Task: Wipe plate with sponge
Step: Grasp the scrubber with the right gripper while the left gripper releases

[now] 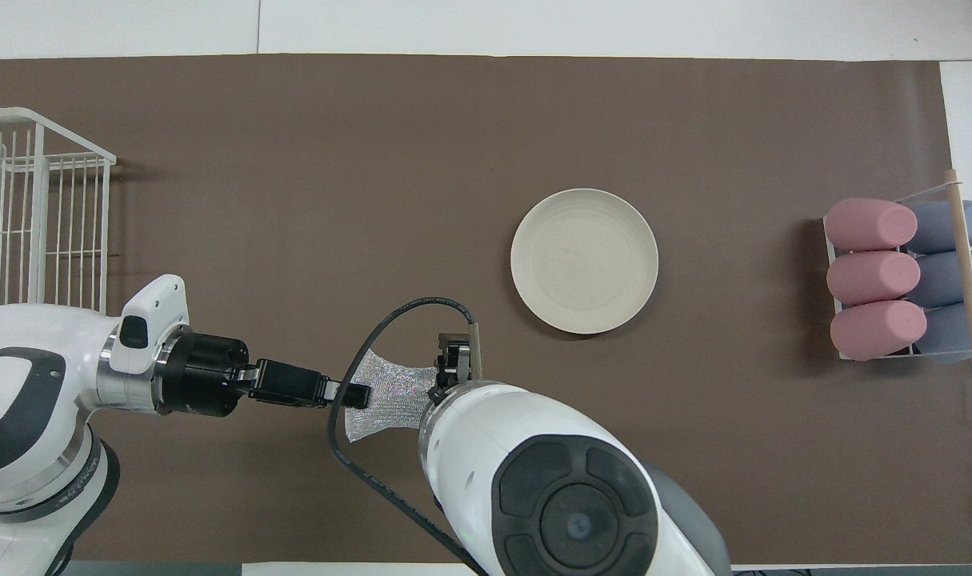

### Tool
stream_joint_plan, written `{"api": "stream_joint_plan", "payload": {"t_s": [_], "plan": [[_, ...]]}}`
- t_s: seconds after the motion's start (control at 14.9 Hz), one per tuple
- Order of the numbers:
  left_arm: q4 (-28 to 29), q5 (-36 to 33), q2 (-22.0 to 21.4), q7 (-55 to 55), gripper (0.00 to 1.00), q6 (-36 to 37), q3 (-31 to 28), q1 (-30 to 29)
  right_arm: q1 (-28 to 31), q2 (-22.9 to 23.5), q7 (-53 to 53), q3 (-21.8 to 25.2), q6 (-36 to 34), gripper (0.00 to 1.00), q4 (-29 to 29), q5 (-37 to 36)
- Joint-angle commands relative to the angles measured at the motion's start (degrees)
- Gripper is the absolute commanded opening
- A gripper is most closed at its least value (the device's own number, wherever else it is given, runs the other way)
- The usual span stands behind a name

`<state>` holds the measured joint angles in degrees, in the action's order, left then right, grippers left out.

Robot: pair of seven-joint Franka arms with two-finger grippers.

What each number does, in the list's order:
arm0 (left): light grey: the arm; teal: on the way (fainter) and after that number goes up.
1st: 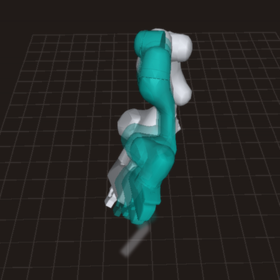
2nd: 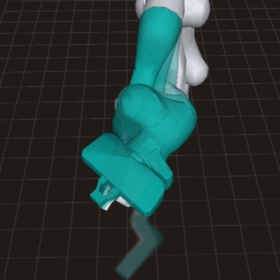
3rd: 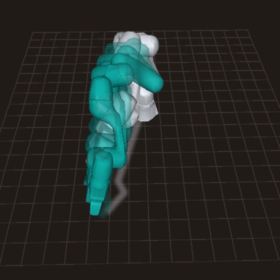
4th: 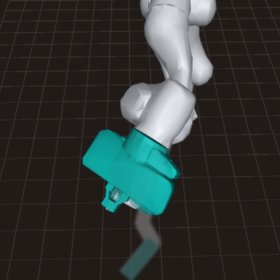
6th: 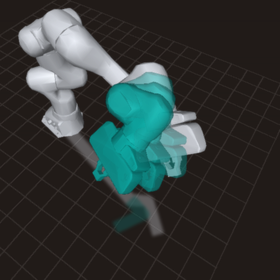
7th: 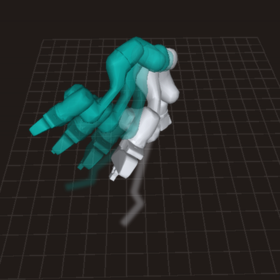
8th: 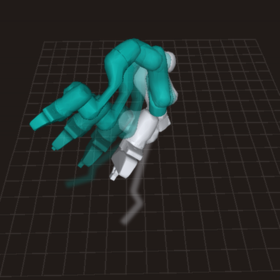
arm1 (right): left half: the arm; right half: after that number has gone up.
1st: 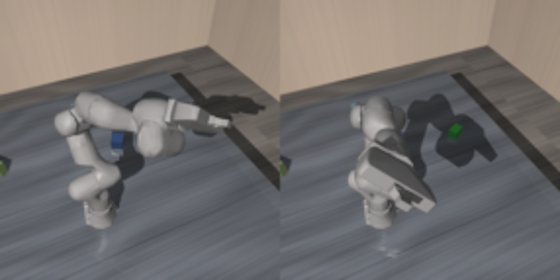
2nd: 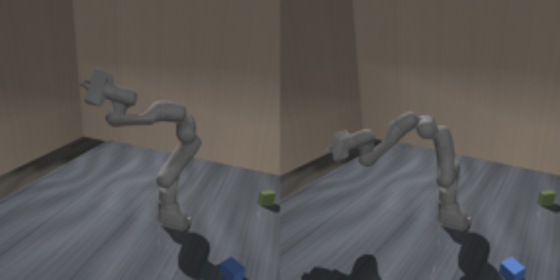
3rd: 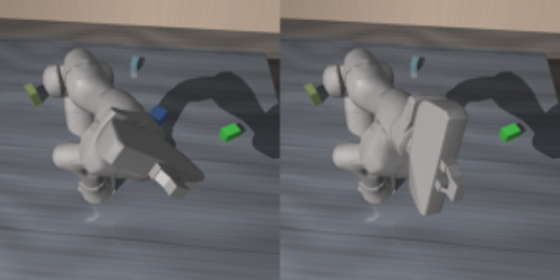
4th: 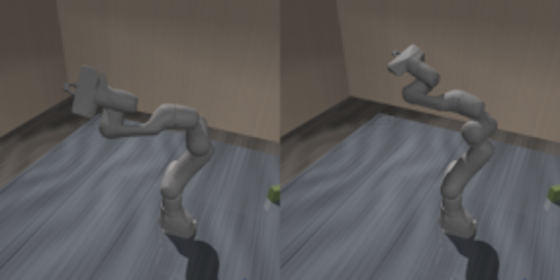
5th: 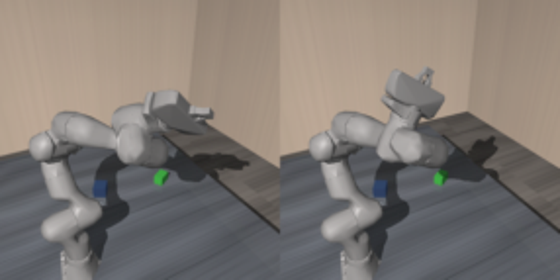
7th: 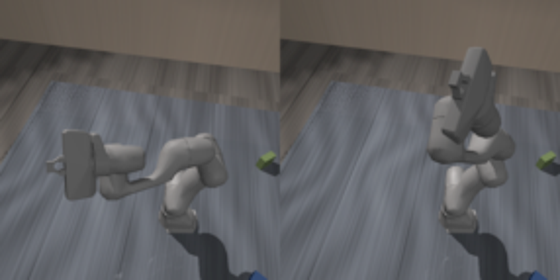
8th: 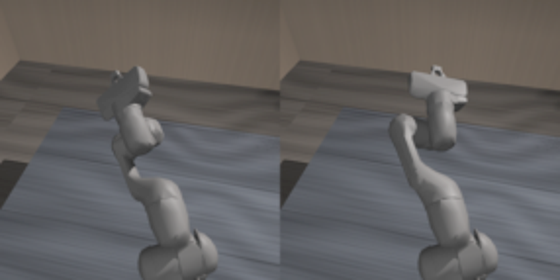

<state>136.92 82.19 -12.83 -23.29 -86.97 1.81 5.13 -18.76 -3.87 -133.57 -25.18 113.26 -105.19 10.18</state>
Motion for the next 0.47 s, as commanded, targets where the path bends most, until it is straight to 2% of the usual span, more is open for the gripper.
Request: {"api": "stream_joint_plan", "payload": {"t_s": [0.0, 0.07, 0.13, 0.27, 0.34, 0.4], "plan": [[1.7, 1.1, -1.6, -0.7, 0.0, 0.8, -0.8, 0.1, 0.0, -0.3, -1.3, -0.1, 3.4, 1.0, -1.3, 1.2], [1.7, 1.1, -1.6, -0.7, 0.0, 1.4, -0.8, 0.1, 0.0, -0.3, -2.9, -0.2, 4.6, 1.0, -1.5, 1.7], [1.7, 1.1, -1.6, -0.7, 0.0, 1.6, -0.8, 0.1, -0.2, -0.3, -4.6, -0.1, 6.0, 0.92, -1.8, 2.3], [1.6, 1.1, -1.6, -0.6, 0.0, 1.9, -0.8, 0.0, -1.5, -0.4, -3.3, -0.1, 6.3, 0.42, -2.2, 2.4], [1.4, 1.1, -1.5, -0.6, 0.0, 2.2, -0.8, -0.1, -1.5, -0.4, -2.1, -0.1, 6.0, 0.27, -2.2, 2.4], [1.3, 1.0, -1.5, -0.6, 0.0, 2.2, -0.8, -0.2, -1.5, -0.4, -1.7, -0.1, 5.9, 0.18, -2.2, 2.4]]}}
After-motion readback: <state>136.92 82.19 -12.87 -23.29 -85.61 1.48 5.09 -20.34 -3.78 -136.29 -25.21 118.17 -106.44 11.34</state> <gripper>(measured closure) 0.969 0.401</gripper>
